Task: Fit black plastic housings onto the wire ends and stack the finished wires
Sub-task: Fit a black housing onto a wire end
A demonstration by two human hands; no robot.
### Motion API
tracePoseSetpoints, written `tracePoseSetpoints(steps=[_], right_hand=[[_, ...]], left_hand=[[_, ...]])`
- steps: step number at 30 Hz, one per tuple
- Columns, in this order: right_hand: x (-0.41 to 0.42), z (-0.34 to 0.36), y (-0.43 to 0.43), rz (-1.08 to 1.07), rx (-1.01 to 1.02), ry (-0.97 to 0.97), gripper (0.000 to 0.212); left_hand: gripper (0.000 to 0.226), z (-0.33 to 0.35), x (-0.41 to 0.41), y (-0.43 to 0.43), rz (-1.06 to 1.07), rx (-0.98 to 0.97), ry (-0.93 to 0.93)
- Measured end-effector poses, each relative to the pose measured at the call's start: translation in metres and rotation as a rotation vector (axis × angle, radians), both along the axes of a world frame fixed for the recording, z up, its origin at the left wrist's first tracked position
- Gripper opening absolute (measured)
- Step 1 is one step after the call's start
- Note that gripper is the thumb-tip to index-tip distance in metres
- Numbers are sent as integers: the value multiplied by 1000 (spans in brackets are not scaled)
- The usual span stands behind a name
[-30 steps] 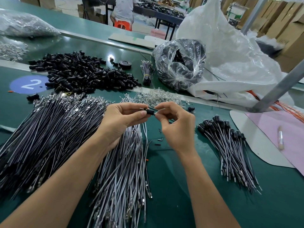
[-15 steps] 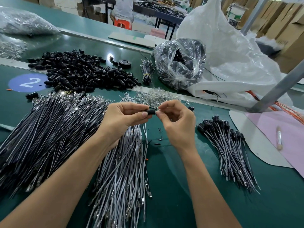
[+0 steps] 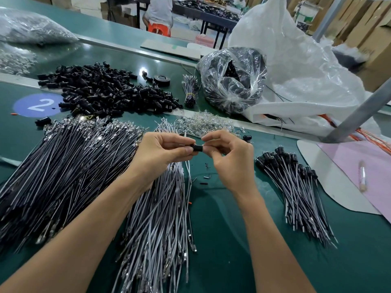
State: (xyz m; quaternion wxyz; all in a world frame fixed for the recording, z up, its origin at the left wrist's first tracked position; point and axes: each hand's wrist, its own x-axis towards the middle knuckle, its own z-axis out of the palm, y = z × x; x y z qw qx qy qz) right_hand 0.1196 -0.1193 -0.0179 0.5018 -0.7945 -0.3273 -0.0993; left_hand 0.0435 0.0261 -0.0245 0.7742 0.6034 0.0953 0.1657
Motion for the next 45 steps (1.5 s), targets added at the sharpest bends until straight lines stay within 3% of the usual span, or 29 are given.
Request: tracePoseSetpoints(steps=[3, 7, 18, 24, 29, 33, 37, 41, 43, 45], right_hand=[[2, 3, -3, 25, 9, 19, 25], [8, 6, -8, -16, -17, -99, 14], [7, 6, -10, 119, -82, -14, 30], [5, 3, -6, 56, -113, -65, 9], [17, 7, -21, -53, 46, 140, 21], [17, 16, -28, -9, 333, 386, 18], [16, 19, -22, 135, 683, 649, 11], [13, 24, -20, 281, 946, 799, 16], [12, 26, -24, 278, 967, 804, 18], [10, 25, -24, 305, 858, 810, 23]], left_hand=[[21, 1, 1, 2, -1, -58, -6], [27, 2, 2, 4, -11, -113, -17], [20, 3, 0, 2, -27, -83, 12], [23, 3, 0, 0, -5, -58, 17], [21, 4, -1, 17, 198, -216, -21], [20, 4, -2, 21, 247, -285, -17], [14, 4, 0, 15, 155, -268, 35], [16, 5, -4, 12, -212, -105, 70], [22, 8, -4, 12, -258, -92, 14], [26, 10, -3, 13, -155, -148, -26]])
